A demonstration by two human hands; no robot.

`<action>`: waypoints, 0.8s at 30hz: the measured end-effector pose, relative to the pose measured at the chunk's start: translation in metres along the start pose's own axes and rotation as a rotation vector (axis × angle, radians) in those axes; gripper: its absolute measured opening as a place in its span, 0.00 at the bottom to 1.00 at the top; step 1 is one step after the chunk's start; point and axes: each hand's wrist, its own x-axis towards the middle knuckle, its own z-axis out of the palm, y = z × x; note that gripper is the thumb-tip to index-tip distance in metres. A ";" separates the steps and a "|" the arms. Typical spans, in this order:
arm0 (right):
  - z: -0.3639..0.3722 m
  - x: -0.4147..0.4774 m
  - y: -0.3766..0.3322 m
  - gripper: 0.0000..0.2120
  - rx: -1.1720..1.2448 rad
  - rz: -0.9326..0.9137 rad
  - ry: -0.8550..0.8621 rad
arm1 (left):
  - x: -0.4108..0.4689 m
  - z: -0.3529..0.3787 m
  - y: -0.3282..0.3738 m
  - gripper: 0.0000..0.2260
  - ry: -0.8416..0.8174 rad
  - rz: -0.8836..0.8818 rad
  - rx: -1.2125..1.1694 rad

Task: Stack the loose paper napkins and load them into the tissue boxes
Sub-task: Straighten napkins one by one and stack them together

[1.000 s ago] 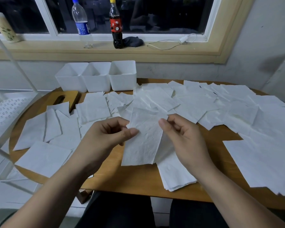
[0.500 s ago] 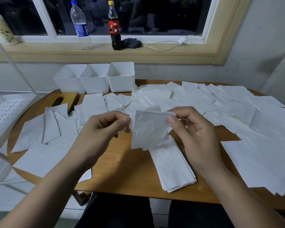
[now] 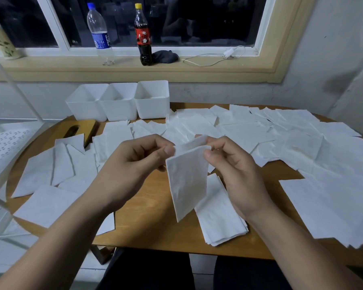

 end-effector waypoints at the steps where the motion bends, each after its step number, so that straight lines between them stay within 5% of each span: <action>1: 0.001 0.001 0.001 0.07 0.010 0.016 0.003 | -0.001 0.001 0.000 0.11 -0.001 0.004 -0.016; 24: 0.014 -0.002 0.000 0.07 -0.099 0.014 0.307 | -0.008 0.022 -0.005 0.11 0.184 0.088 0.086</action>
